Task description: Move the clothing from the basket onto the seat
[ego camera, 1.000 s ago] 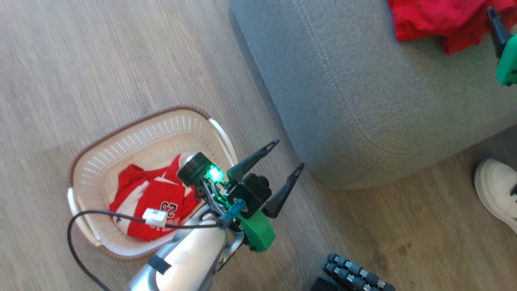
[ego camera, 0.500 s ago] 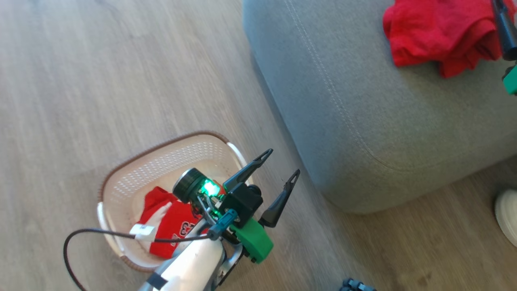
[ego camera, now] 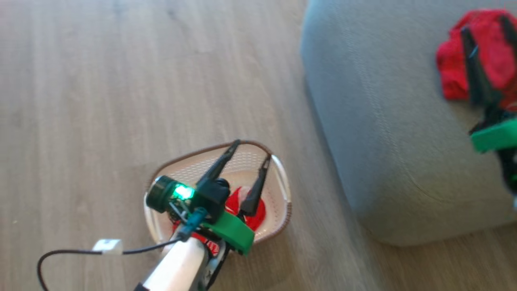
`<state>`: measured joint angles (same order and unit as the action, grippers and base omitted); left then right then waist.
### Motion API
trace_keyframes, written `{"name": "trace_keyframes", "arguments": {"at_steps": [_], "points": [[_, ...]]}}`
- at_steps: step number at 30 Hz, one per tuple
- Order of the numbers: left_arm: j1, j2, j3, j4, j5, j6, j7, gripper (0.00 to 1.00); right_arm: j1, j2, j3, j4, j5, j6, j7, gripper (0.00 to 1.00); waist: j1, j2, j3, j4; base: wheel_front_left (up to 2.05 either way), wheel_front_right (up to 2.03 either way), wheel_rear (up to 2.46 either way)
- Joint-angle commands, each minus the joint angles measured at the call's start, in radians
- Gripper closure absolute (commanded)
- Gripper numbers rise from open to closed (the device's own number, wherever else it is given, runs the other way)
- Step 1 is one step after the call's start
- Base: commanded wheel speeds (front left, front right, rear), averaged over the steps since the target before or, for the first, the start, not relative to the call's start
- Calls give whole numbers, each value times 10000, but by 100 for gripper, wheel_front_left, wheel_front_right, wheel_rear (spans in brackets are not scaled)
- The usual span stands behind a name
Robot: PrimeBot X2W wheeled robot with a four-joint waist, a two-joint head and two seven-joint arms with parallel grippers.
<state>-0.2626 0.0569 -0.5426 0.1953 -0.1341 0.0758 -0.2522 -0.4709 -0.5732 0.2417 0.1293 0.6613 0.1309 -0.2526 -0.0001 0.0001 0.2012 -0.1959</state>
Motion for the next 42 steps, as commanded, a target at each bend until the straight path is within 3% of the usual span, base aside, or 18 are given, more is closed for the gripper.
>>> {"name": "trace_keyframes", "arguments": {"at_steps": [1, 8, 15, 20, 31, 42], "points": [[-36, -65, 518, -479, -118, 179, -95, 0, 267, 11, -226, -692, -185, -2, -90, 0, 1, -1, -337, 592, 0, 0, 0], [395, -66, 1348, -961, -289, 693, -95, 0, 1425, 862, -544, -1527, -666, -2, -90, 0, 1, -1, -710, 1364, 0, 0, 0], [973, -66, 2275, -1481, -495, 1771, -95, 0, 2462, 1651, -710, -1436, -945, -2, -91, 0, 1, -1, -1028, 2005, 0, 0, 0], [1297, -66, 2589, -1443, -621, 2224, -95, 0, 3125, 2079, -808, -1236, -1263, -2, -91, 0, 1, -1, -1230, 2330, 0, 0, 0], [1778, -66, 3006, -1447, -810, 2299, -95, 0, 4252, 3218, -1225, -879, -2087, -2, -91, 0, 1, -1, -1372, 2674, 0, 0, 0], [1980, -66, 2729, -974, -616, 2097, -95, 0, 4524, 3653, -1490, -640, -2821, -2, -91, 0, 1, -1, -1383, 2618, 0, 0, 0]]}}
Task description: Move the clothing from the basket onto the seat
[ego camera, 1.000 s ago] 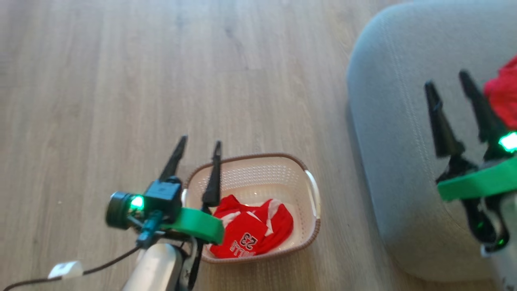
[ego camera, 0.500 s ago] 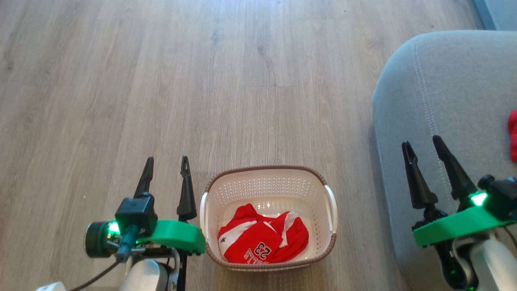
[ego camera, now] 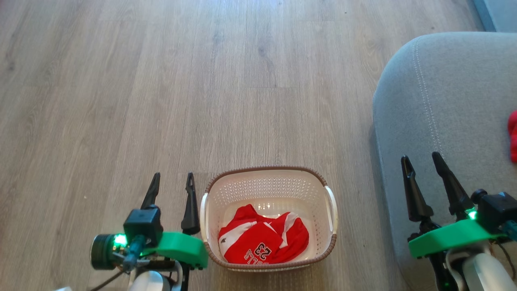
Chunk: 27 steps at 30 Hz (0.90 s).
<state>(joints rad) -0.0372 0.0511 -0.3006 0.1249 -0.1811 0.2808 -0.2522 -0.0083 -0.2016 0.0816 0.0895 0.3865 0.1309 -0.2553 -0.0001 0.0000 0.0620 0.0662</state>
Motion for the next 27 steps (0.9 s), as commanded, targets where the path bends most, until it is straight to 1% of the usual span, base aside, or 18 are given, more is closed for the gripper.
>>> {"name": "trace_keyframes", "arguments": {"at_steps": [1, 11, 27], "points": [[-274, -9, 320, -252, -247, 60, -95, 0, -83, -40, 102, -188, -63, -2, -64, 0, 1, 0, 8, -3, 0, 0, 0], [-294, -9, 326, -145, -385, 17, -95, 0, -107, 25, -14, 61, -134, -2, -64, 0, 1, 0, 0, -38, 0, 0, 0], [-282, -9, 210, -97, -319, -56, -95, 0, -146, 95, -207, 106, -53, -2, -64, 0, 1, 0, -22, -80, 0, 0, 0]]}}
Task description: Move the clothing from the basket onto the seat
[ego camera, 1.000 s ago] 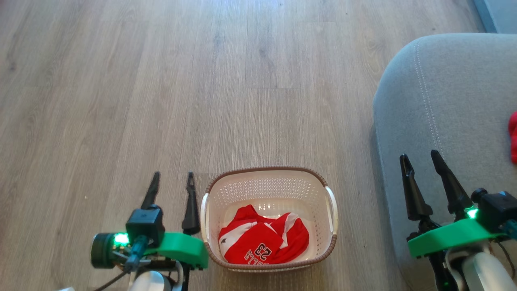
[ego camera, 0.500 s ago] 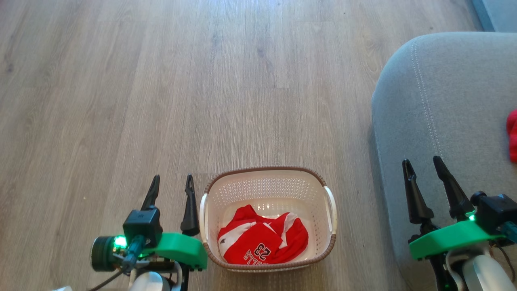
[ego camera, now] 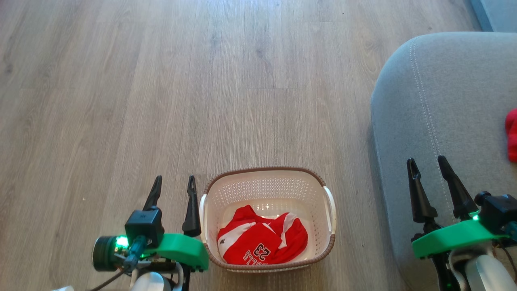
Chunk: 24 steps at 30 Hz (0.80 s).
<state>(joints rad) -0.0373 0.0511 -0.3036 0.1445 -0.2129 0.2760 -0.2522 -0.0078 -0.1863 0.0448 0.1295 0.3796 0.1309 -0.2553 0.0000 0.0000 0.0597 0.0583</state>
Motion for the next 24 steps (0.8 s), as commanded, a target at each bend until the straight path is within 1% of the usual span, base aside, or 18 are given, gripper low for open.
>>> {"name": "trace_keyframes", "arguments": {"at_steps": [1, 15, 22, 24], "points": [[-280, -9, 234, -295, 3, -9, -95, 0, -153, -70, 160, -290, 11, -2, -64, 0, 0, 0, 0, -5, 0, 0, 0], [-369, -9, 87, -284, 46, -11, -95, 0, -246, -167, 192, -341, -93, -2, -65, 0, 0, 0, 259, -124, 0, 0, 0], [-643, -9, -268, -15, 33, -84, -95, 0, -339, -251, 119, -316, -159, -2, -65, 0, 0, 0, 864, -256, 0, 0, 0], [-841, -9, -460, 155, 27, -116, -95, 0, -436, -294, 61, -311, -163, -2, -65, 0, 0, 0, 1215, -305, 0, 0, 0]]}}
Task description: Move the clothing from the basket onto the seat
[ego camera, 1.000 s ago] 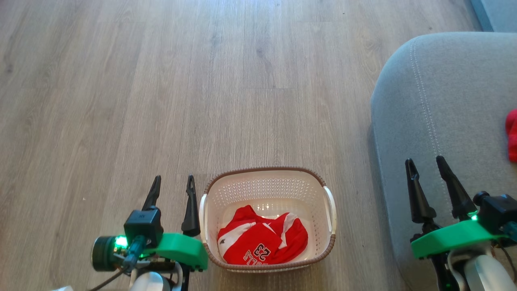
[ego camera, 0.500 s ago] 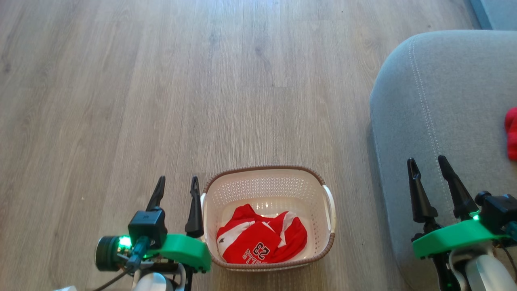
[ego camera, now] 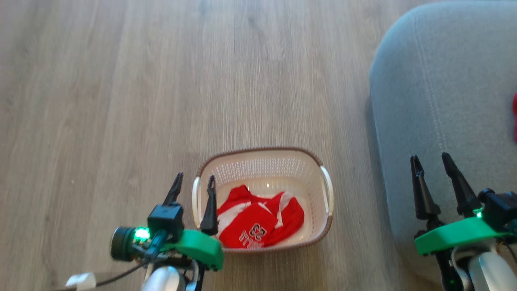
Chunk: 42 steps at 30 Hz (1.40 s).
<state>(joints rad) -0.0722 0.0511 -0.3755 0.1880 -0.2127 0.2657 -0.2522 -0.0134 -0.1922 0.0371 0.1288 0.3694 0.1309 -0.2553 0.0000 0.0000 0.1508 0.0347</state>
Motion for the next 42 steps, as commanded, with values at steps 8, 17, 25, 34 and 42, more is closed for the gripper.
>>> {"name": "trace_keyframes", "arguments": {"at_steps": [8, 17, 25, 34, 42], "points": [[-1682, -9, -725, 539, 66, -117, -95, 0, -807, -488, -159, -194, -103, -2, -65, 0, 0, 0, 2203, -383, 0, 0, 0], [-3703, -9, -1941, 3035, 537, -430, -95, 0, -1393, -557, -320, -470, -34, -2, -65, 0, 0, 0, 4265, -1057, 0, 0, 0], [-5973, -9, -2944, 6855, 579, -952, -95, 0, -1849, -381, -137, -687, 30, -2, -65, 0, 0, 0, 5745, -1610, 0, 0, 0], [-8306, -9, -3910, 9153, 384, -1142, -95, 0, -2397, 65, 298, -972, -28, -2, -65, 0, 0, 0, 7101, -2217, 0, 0, 0], [-9758, -8, -4524, 10670, 531, -1537, 832, 0, -2796, 387, 521, -1065, 62, -2, -65, 0, 0, 0, 7994, -2760, 0, 0, 0]]}}
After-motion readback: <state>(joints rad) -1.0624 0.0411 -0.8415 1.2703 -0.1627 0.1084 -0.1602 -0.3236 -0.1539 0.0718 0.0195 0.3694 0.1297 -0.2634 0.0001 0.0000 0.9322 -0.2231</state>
